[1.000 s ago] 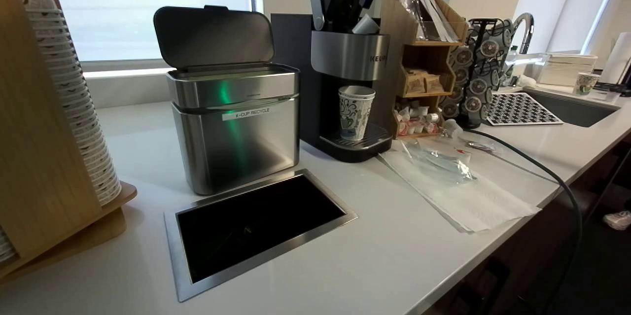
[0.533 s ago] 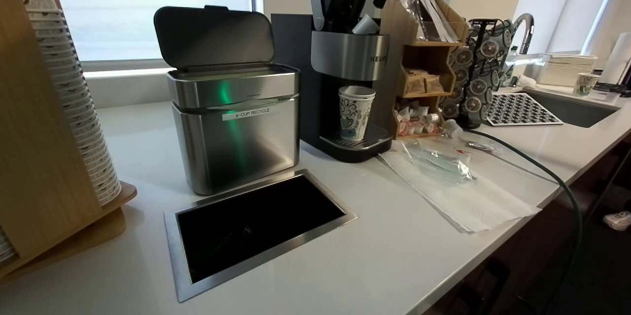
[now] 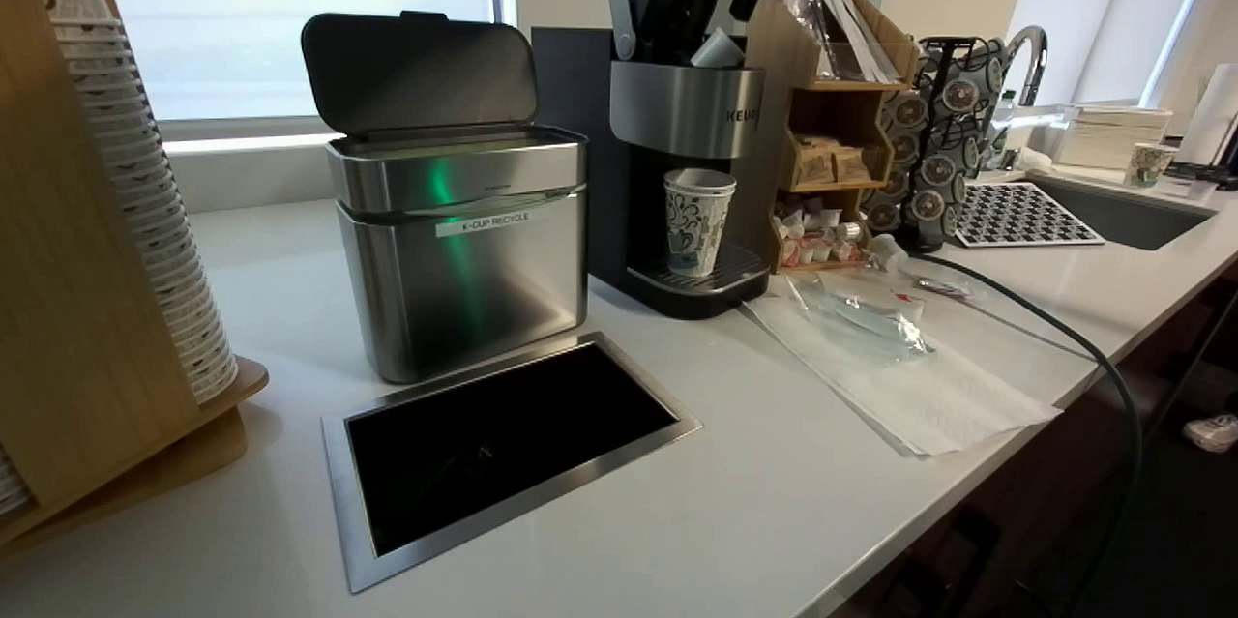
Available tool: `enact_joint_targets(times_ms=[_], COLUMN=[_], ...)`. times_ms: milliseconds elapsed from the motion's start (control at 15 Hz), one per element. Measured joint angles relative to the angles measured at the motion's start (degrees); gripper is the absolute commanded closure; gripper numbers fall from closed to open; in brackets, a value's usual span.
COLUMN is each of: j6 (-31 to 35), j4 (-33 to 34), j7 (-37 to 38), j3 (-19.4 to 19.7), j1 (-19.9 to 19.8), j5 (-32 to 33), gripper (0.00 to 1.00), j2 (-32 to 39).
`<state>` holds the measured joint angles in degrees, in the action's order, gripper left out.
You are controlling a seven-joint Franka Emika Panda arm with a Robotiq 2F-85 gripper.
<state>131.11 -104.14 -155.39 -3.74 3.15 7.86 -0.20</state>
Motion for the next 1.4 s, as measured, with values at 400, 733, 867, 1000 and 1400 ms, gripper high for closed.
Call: enact_joint_targets(times_ms=[400,733,867,1000,1400], j6=[1.0,2.0,2.6,3.1,6.9], j4=[0.0,0.0,-0.1,-0.1,-0.1], j7=[0.0,0.0,0.0,0.0,0.0], j3=[-0.6,-0.4,-0.2,-0.1,-0.3], j1=[0.5,0.3,0.2,0.1,0.2], j5=[2.0,3.3,3.8,4.0,4.2], gripper=[1.0,1.0,1.0,1.0,1.0], j2=[0.9,1.5,1.5,1.6,3.2])
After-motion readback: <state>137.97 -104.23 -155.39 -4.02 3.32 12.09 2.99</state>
